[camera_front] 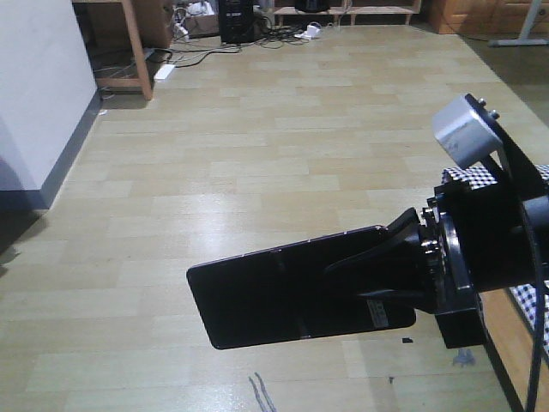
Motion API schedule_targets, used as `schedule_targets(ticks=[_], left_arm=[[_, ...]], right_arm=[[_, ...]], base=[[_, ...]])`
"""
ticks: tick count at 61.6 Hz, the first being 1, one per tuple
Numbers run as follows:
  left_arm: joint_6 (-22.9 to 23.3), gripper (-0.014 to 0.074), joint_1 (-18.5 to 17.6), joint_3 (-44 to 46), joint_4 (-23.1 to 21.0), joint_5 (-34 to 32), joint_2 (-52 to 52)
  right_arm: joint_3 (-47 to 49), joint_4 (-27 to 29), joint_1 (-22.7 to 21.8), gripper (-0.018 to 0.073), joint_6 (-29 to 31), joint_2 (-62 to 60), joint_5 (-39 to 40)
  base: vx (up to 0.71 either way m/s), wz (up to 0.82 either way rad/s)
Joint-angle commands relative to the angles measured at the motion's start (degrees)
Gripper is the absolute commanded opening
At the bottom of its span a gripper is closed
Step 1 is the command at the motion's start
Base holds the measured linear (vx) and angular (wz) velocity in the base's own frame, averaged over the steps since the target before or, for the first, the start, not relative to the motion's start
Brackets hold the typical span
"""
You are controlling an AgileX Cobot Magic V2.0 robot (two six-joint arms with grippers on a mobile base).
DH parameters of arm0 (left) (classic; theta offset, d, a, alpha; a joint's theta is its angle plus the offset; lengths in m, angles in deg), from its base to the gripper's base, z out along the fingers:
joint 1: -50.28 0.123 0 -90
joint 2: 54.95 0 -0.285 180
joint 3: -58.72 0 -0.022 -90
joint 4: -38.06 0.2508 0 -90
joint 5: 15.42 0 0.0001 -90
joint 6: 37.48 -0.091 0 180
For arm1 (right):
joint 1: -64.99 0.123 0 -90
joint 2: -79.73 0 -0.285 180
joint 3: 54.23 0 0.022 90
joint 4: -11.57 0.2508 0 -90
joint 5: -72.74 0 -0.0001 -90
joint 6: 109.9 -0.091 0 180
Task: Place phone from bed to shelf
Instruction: 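Hold the phone in the right gripper while driving to the shelf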
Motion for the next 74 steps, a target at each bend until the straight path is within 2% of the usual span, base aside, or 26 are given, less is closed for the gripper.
schedule_targets(ticks=[1,39,74], left_arm=[[0.5,0.0001,-0.2,1.43,-0.56,-4.15,-0.35],[0.5,0.0001,-0.2,1.43,-0.56,-4.15,-0.35],[0.5,0.0001,-0.2,1.43,-0.56,-4.15,-0.35]], right_arm=[[1.5,4.71,-0.07,-0.0002,-0.03,-1.37,-3.54],[1.5,4.66,-0.07,-0.0002,-0.03,-1.37,-3.58],[1.5,4.66,-0.07,-0.0002,-0.03,-1.37,-3.58]], base=[[-0.06,0.22],[0.05,0.0],[0.22,0.04]])
